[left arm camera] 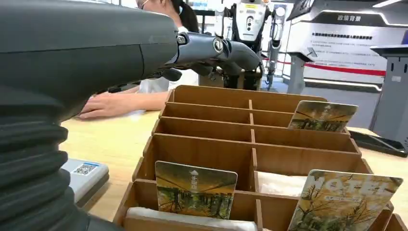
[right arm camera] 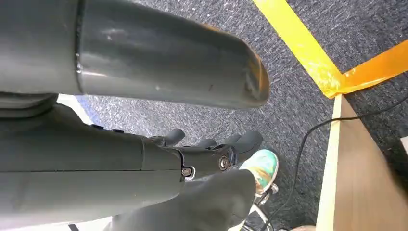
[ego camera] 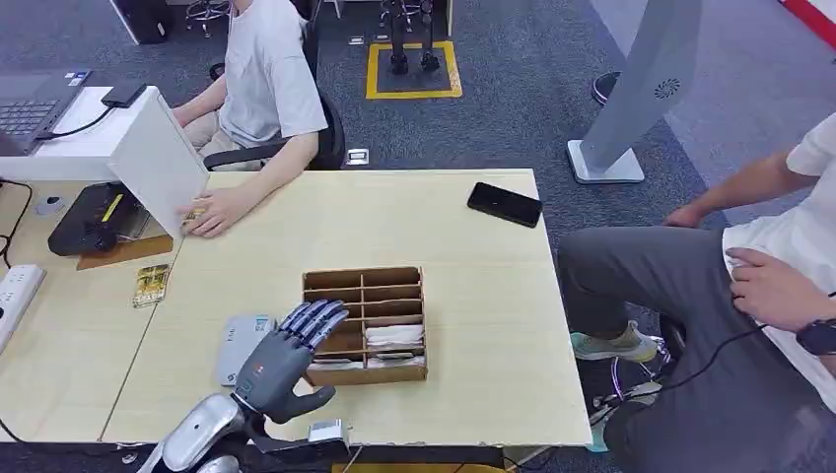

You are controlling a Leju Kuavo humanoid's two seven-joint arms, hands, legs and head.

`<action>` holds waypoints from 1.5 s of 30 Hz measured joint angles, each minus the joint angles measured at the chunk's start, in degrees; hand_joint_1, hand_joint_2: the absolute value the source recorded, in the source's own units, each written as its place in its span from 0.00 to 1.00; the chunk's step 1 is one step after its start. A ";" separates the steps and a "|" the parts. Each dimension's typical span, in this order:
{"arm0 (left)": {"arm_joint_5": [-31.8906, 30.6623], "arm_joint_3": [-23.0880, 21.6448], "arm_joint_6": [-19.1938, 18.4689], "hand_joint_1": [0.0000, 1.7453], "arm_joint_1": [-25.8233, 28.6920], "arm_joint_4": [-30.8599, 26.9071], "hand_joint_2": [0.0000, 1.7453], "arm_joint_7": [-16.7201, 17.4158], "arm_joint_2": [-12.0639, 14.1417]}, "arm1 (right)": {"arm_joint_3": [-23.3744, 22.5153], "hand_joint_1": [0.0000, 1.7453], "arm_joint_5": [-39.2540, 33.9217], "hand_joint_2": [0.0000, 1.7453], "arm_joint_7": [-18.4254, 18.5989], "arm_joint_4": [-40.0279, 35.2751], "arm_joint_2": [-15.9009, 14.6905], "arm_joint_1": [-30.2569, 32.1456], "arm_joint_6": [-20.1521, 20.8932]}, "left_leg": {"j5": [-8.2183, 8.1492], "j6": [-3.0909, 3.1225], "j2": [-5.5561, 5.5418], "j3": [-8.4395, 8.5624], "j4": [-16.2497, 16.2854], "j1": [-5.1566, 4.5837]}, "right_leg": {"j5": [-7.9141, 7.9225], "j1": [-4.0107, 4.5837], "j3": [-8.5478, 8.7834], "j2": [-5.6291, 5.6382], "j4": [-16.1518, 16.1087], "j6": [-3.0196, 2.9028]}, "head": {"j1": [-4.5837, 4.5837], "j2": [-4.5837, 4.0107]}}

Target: Pass the card to the sensor for recognition and then transmit it.

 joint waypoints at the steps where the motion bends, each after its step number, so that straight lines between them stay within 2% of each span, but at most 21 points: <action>1: 0.15 0.00 0.02 0.00 0.00 0.07 1.00 0.02 -0.02 | -0.02 0.00 0.07 0.00 0.00 0.00 0.02 0.00 0.00 | 0.00 0.00 0.00 0.00 0.00 0.00 | 0.00 0.00 0.00 0.00 0.00 0.00 | -0.02 0.00; 24: 1.18 0.00 -0.17 0.00 -0.54 2.67 1.00 0.07 -0.98 | -0.02 0.00 1.38 0.00 0.00 -0.11 0.17 -0.15 0.07 | 0.00 0.00 0.00 -0.01 0.00 0.00 | 0.00 0.00 0.00 0.00 0.00 0.00 | -0.02 0.00; 33: -0.07 0.22 1.73 0.00 -0.49 3.54 1.00 1.38 -1.31 | -0.59 0.00 1.66 0.00 0.00 -0.11 0.17 -0.13 0.07 | 0.00 0.00 0.00 -0.01 0.00 0.00 | 0.00 0.00 0.01 -0.01 0.00 0.00 | -0.02 0.00; 45: -0.24 0.70 1.88 0.00 -0.47 3.91 1.00 1.55 -1.46 | -1.01 0.00 1.88 0.00 0.02 -0.11 0.17 -0.12 -0.02 | 0.00 0.00 0.00 -0.01 0.00 0.00 | 0.00 0.00 0.01 -0.01 0.00 0.00 | -0.02 0.00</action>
